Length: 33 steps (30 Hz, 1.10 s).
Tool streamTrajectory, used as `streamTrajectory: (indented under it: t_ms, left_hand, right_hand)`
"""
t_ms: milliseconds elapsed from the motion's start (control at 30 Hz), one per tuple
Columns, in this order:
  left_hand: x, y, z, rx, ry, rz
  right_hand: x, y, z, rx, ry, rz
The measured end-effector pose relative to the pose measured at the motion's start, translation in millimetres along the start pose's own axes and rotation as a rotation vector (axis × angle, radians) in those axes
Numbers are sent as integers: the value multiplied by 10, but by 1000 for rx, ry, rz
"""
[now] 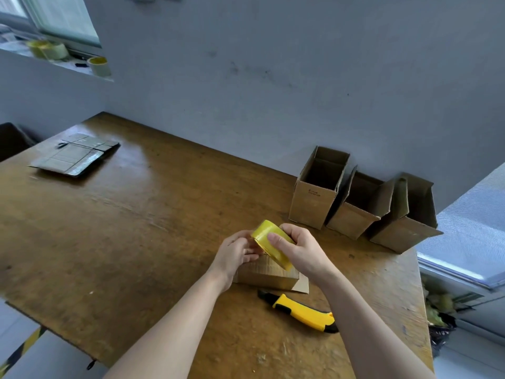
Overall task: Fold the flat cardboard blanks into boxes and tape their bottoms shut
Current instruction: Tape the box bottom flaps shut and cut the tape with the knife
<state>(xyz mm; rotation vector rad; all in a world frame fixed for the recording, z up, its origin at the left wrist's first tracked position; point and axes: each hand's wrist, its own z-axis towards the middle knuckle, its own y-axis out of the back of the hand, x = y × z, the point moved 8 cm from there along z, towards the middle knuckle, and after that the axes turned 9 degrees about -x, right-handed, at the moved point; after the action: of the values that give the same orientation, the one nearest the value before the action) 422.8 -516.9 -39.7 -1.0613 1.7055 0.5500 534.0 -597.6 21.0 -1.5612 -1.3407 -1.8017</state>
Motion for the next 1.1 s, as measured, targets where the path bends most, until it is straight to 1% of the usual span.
streamTrajectory:
  t_ms: [167,300,367,467,500,567,633,667,833,1000,1100]
  left_hand:
    - [-11,30,10,-55,9,-36]
    - [-46,40,44,-101,-45,81]
    - [-38,40,71,-116,-35,128]
    - [-3,60,100,-148,-1,120]
    - [10,75,105,-167,-8,114]
    - [39,108,107,-209,-43,95]
    - [73,141,108,-249,-64,80]
    - [91,152,111,-262,-66,79]
    - [121,169,109,-283,-79,143]
    - [124,218,46,-354,-134,149]
    - [100,270,8,-429,-202,306]
  right_hand:
    - [31,7,47,22,26,-75]
    - [67,-16,74,34,74,-182]
    - [72,-32,81,32,90,-262]
    - [101,-36,80,34,116,-307]
    - [103,-26,77,48,118,-308]
    - [104,-30,65,132,114,-327]
    - [99,-30,56,220,119,-407]
    - [111,-4,63,227,126,-451]
    - [221,107,150,114,171,-533]
    - [159,182,239,16,126,-673]
    - [143,195,273,-26,130,-724]
